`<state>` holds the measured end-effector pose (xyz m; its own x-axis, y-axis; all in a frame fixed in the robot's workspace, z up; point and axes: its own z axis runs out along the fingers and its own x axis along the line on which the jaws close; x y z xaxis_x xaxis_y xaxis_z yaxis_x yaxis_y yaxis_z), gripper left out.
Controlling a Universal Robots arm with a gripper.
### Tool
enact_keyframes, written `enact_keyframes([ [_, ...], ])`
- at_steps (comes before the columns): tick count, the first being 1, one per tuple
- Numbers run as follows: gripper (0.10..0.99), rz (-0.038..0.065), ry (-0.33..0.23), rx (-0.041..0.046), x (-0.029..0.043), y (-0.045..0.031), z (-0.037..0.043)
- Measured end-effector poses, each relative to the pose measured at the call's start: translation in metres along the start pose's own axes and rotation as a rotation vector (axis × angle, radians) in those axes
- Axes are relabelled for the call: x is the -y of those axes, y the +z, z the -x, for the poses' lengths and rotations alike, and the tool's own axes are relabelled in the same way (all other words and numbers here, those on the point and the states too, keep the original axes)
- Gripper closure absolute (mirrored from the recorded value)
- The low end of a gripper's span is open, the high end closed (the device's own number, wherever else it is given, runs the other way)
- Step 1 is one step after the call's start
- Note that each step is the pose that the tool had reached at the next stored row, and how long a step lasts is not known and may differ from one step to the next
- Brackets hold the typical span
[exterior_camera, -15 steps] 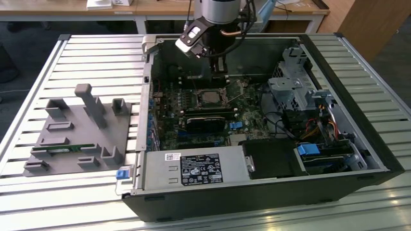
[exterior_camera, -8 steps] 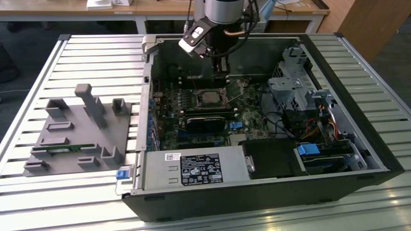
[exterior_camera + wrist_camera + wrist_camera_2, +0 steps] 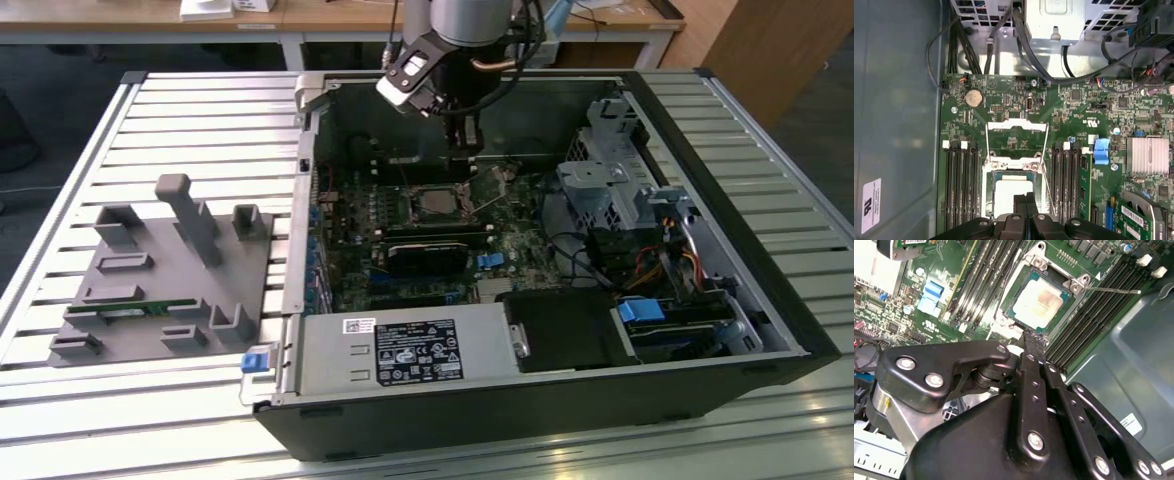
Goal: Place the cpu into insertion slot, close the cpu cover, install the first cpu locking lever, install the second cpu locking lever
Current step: 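Close the cpu cover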
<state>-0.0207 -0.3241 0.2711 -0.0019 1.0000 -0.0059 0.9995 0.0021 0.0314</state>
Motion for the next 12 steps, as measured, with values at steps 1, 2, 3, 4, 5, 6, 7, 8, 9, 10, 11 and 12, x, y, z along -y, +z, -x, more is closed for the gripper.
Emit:
enact_keyframes([
  [1,0.98,0.0,0.0,-0.0002,-0.0007,-0.0003,0.0],
  [2,0.98,0.0,0.0,-0.0004,-0.0017,-0.0002,0.0],
  [3,0.98,0.0,0.0,-0.0003,-0.0028,-0.0002,0.0],
  [4,0.98,0.0,0.0,-0.0001,-0.004,-0.0003,0.0],
  [5,0.98,-0.001,0.0,-0.0001,-0.0053,-0.0003,0.0],
  [6,0.98,-0.001,0.0,-0.0001,-0.0068,-0.0002,0.0],
  [7,0.98,-0.001,0.0,-0.0001,-0.0081,-0.0002,0.0],
  [8,0.98,-0.001,0.0,0.0,-0.0096,-0.0001,0.0],
  [9,0.98,-0.001,0.0,-0.0001,-0.0111,-0.0001,0.0],
  [10,0.98,-0.001,0.0,-0.0001,-0.0125,0.0,0.0],
  [11,0.98,-0.001,0.0,-0.0001,-0.0139,0.0,0.0],
  [12,0.98,-0.001,0.0,0.0,-0.0154,0.0001,0.0],
])
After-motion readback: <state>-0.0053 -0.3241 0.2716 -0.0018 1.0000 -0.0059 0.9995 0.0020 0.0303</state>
